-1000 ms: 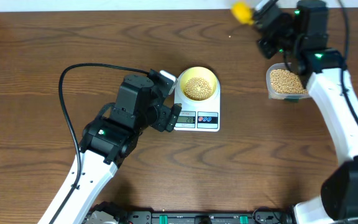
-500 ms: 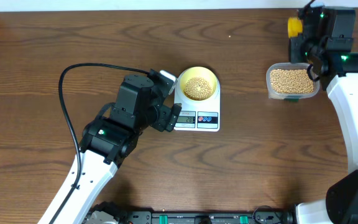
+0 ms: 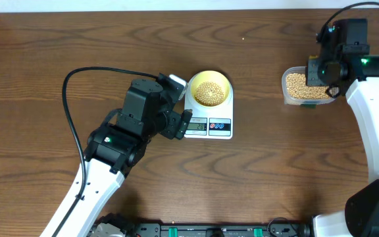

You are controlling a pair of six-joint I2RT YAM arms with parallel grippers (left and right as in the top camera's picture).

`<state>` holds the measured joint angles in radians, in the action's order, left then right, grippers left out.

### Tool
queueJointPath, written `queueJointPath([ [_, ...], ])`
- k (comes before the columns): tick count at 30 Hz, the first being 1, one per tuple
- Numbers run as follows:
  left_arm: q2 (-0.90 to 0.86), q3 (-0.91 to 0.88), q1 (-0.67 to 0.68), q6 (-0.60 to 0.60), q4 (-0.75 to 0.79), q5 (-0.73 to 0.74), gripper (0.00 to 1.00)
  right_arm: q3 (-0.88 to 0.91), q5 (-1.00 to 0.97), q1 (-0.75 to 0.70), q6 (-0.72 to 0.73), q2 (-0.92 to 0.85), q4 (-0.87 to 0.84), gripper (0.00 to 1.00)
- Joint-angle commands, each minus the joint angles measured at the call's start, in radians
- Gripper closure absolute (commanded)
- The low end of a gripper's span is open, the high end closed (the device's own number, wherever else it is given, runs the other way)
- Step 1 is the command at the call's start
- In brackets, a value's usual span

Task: Scoop item into bowl and weigh 50g on scale
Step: 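Move the empty scoop with the right gripper back over the soybean tub, then lower the scoop into the soybean tub with the right gripper and scoop beans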

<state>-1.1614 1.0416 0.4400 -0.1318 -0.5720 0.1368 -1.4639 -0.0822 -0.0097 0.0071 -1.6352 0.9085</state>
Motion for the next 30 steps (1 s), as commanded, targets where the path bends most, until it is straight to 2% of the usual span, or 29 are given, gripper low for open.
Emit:
queueJointPath([
  [1,-0.002,-0.002,-0.002,-0.003,0.001,0.01,0.14,-0.013,-0.071,-0.004,0.023,0.014,0.044,0.99],
  [12,-0.002,-0.002,-0.002,-0.003,0.001,0.01,0.14,-0.011,-0.129,-0.005,0.022,0.003,0.042,0.99],
  [30,-0.002,-0.002,-0.002,-0.003,0.001,0.01,0.14,-0.011,-0.188,-0.005,0.023,-0.146,0.034,0.98],
])
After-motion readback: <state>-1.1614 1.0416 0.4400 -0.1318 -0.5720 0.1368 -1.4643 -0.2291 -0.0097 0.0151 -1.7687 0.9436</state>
